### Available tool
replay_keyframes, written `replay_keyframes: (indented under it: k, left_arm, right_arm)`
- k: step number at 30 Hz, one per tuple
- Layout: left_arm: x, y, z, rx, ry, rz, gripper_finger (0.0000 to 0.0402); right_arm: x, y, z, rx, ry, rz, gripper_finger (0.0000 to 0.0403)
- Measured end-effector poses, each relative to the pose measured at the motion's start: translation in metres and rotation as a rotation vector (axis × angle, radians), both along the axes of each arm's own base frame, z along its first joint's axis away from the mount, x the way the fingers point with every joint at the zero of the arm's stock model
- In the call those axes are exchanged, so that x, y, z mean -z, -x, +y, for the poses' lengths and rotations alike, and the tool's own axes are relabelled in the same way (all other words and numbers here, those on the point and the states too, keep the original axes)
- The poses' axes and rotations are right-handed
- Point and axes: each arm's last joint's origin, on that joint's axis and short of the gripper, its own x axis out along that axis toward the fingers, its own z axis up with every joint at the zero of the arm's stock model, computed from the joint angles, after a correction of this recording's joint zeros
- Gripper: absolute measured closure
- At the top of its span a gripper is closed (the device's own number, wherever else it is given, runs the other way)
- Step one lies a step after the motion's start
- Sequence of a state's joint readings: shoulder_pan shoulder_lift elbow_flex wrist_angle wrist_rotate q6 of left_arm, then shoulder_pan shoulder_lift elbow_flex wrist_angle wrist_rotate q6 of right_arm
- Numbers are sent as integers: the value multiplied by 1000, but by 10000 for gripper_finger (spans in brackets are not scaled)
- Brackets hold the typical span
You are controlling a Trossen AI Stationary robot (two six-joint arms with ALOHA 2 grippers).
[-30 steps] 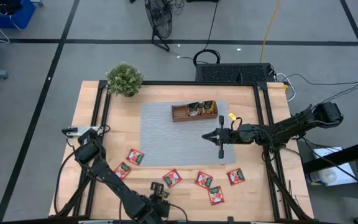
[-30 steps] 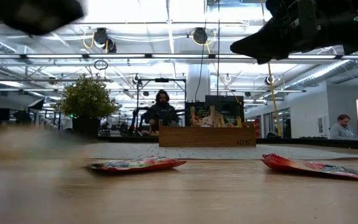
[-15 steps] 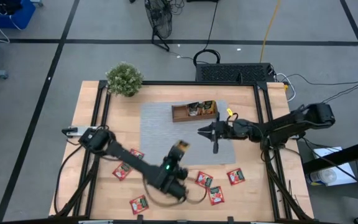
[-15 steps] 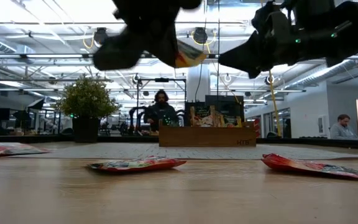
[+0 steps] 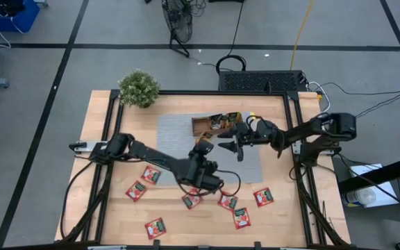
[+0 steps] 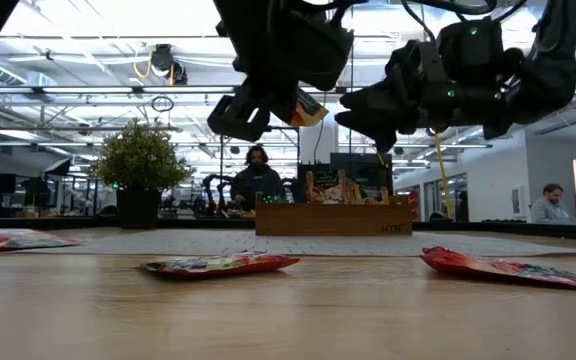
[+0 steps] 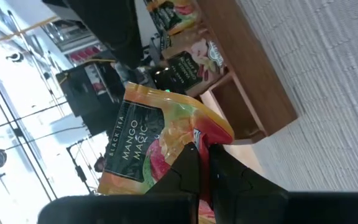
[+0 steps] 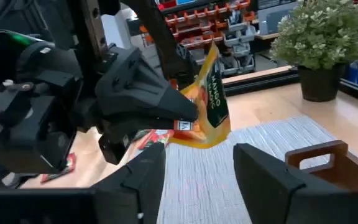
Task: Pick & Place Tea
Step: Put the yellow tea bag into the right section of the wooden organizer
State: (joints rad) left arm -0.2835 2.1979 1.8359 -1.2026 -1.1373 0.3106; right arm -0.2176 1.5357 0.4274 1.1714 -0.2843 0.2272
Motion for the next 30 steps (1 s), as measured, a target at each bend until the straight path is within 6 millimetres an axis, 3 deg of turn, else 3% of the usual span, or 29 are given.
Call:
replay_keyframes:
  k: [5, 13, 24, 27, 30]
  left_arm:
    - [0, -4, 1, 15, 16, -4, 387]
    - [0, -15, -5, 85, 76, -21, 387]
    - [-1, -19, -16, 154, 62, -15, 387]
    - [-1, -19, -19, 165, 60, -14, 387]
    - [-2, -20, -19, 164, 63, -23, 386]
  right_arm:
    - [0, -1, -12, -17, -2, -3, 232]
    - [-11, -9, -13, -135, 9, -38, 235]
    - [0, -9, -13, -138, 26, 63, 239]
    - [-1, -9, -13, -138, 29, 58, 261]
    - [-1, -9, -12, -151, 44, 53, 318]
